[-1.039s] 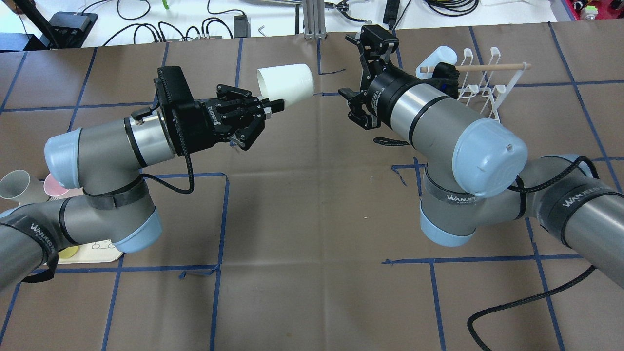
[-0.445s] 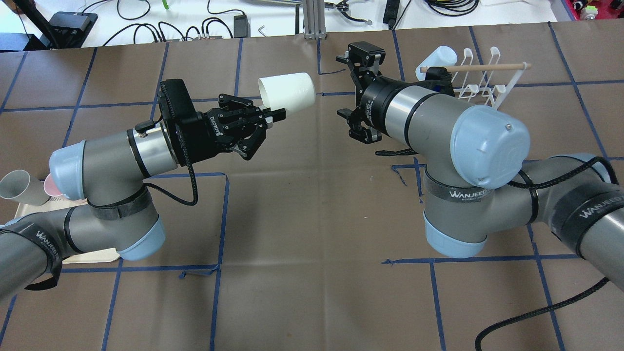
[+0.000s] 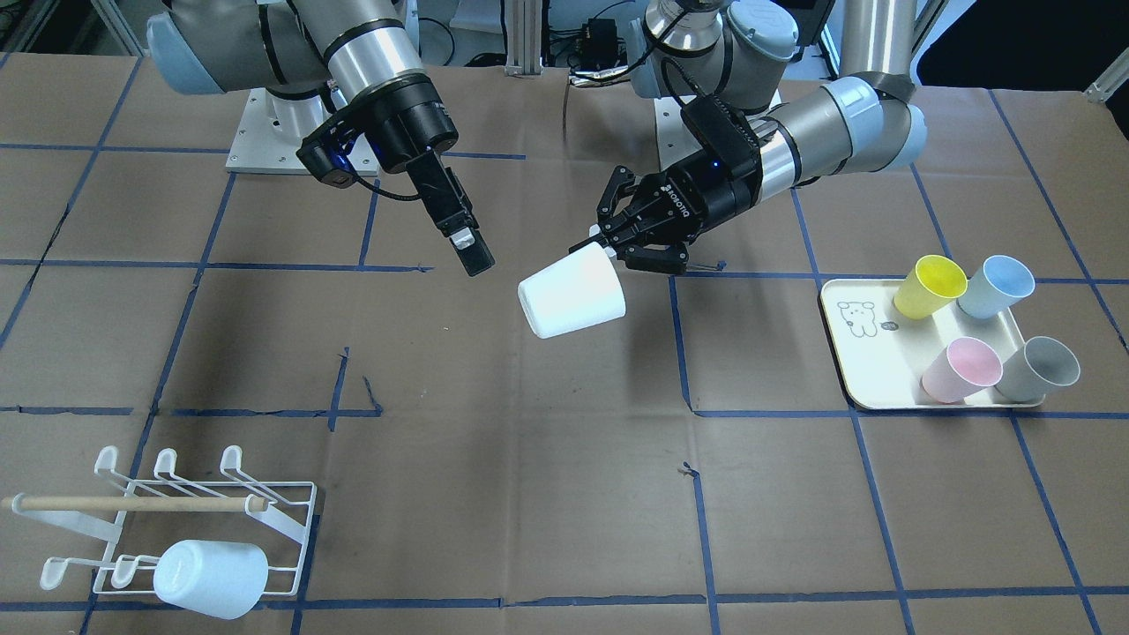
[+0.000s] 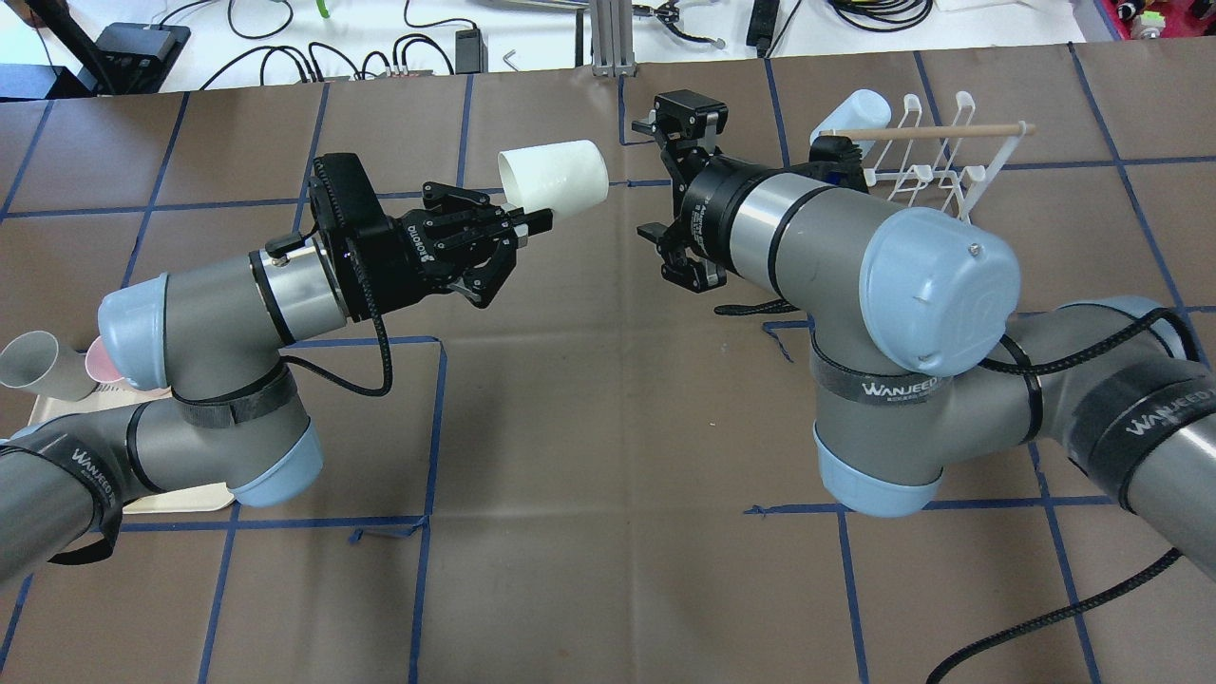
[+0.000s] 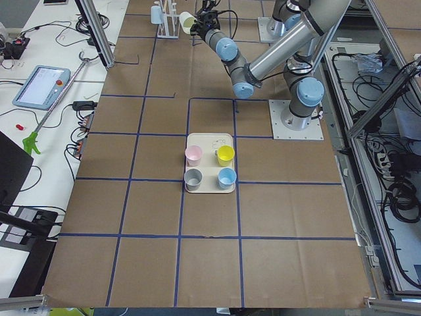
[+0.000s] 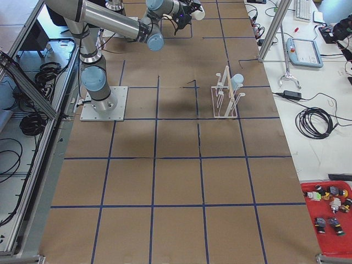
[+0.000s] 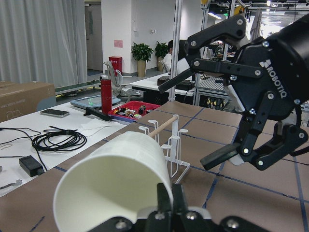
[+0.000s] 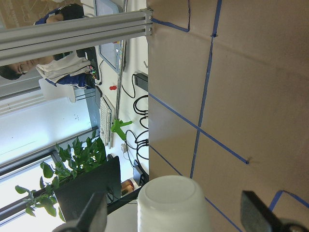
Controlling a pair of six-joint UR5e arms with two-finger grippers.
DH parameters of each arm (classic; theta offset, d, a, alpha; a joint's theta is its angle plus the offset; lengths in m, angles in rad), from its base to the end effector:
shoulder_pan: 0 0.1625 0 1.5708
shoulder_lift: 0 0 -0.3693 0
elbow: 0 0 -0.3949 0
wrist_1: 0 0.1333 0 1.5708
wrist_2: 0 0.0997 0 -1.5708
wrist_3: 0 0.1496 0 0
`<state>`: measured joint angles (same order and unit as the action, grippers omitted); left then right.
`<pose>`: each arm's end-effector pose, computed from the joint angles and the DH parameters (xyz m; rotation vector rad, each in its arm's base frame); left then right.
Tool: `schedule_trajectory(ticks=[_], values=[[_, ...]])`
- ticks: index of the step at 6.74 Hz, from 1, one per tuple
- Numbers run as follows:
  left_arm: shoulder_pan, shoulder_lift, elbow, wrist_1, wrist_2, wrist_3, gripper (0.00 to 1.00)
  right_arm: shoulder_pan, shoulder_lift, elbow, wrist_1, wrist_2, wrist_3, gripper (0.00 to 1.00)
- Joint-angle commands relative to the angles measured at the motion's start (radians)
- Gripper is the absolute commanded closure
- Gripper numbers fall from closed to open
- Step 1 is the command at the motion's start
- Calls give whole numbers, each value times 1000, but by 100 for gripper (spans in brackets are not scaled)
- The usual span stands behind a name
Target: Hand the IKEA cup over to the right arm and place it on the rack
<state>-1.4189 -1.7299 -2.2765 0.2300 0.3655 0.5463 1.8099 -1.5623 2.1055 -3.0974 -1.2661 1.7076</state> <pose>-0.2068 -0.4534 0.2752 -1.0235 -1.7393 1.3539 0.2951 -0.4584 0.3316 1.3055 1.7095 -0.3737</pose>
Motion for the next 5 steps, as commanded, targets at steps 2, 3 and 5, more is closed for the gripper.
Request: schedule_trajectory(ticks=[2,3,5], values=[[0,-3,0,0,1,0,96,29,47,-39,5,-1,20,3],[0,-3,0,0,1,0,96,29,63,-56,6,-1,20,2],[0,-7,0,0,1,0,96,35,91,-84,32,1,18,2]])
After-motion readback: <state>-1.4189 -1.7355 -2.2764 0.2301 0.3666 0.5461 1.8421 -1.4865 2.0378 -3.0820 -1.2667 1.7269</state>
